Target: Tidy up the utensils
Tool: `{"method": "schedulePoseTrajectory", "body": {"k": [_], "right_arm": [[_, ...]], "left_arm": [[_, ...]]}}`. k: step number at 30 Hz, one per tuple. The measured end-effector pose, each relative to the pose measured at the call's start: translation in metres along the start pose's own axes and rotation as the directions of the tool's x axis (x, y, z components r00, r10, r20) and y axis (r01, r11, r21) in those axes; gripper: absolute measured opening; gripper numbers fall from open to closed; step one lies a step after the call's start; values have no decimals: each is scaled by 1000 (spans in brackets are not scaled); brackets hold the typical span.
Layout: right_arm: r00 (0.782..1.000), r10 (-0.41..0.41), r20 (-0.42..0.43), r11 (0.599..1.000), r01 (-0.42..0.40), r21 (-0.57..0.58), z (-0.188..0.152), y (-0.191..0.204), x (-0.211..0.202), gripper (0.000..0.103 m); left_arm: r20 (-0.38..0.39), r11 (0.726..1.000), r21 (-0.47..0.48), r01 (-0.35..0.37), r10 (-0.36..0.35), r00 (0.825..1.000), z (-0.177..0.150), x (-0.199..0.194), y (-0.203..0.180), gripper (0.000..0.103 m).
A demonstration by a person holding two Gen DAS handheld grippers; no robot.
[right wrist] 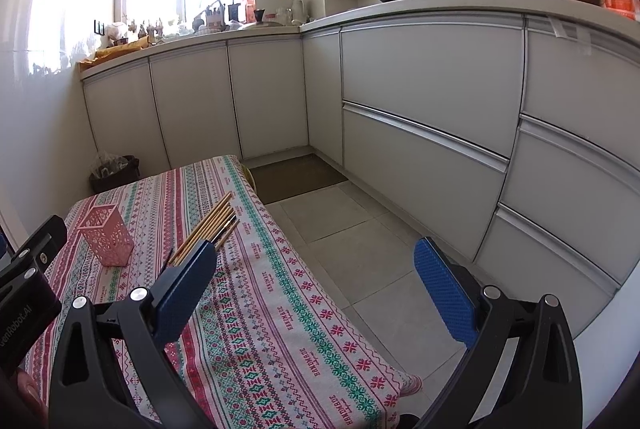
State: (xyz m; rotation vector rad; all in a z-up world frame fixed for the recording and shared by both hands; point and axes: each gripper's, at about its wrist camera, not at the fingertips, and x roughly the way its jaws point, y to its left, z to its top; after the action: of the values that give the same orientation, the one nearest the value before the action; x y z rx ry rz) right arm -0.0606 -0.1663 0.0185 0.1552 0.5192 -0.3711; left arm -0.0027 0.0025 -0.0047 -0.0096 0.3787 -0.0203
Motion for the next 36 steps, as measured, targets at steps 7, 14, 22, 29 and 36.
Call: {"method": "schedulePoseTrajectory", "body": {"k": [7, 14, 22, 29, 36], "right_arm": [[1000, 2, -2, 1000, -2, -5, 0, 1, 0, 96], [1000, 5, -6, 1000, -5, -2, -1, 0, 0, 96], [1000, 6, -15, 1000, -6, -5, 0, 0, 0, 96], [1000, 11, -28, 1000, -11, 4, 1, -2, 2, 96], [965, 177, -192, 960, -127, 248, 28, -33, 30, 96]], "left_arm": [[-4, 1000, -5, -3, 3, 1000, -2, 1, 2, 96], [-12, 1000, -1, -8, 8, 1000, -1, 1, 0, 96], [-14, 1000, 0, -6, 6, 1000, -1, 1, -1, 96], [-18, 1000, 0, -9, 9, 1000, -1, 3, 0, 96], [-116, 997, 69, 19, -11, 993, -5, 33, 2, 96]]}}
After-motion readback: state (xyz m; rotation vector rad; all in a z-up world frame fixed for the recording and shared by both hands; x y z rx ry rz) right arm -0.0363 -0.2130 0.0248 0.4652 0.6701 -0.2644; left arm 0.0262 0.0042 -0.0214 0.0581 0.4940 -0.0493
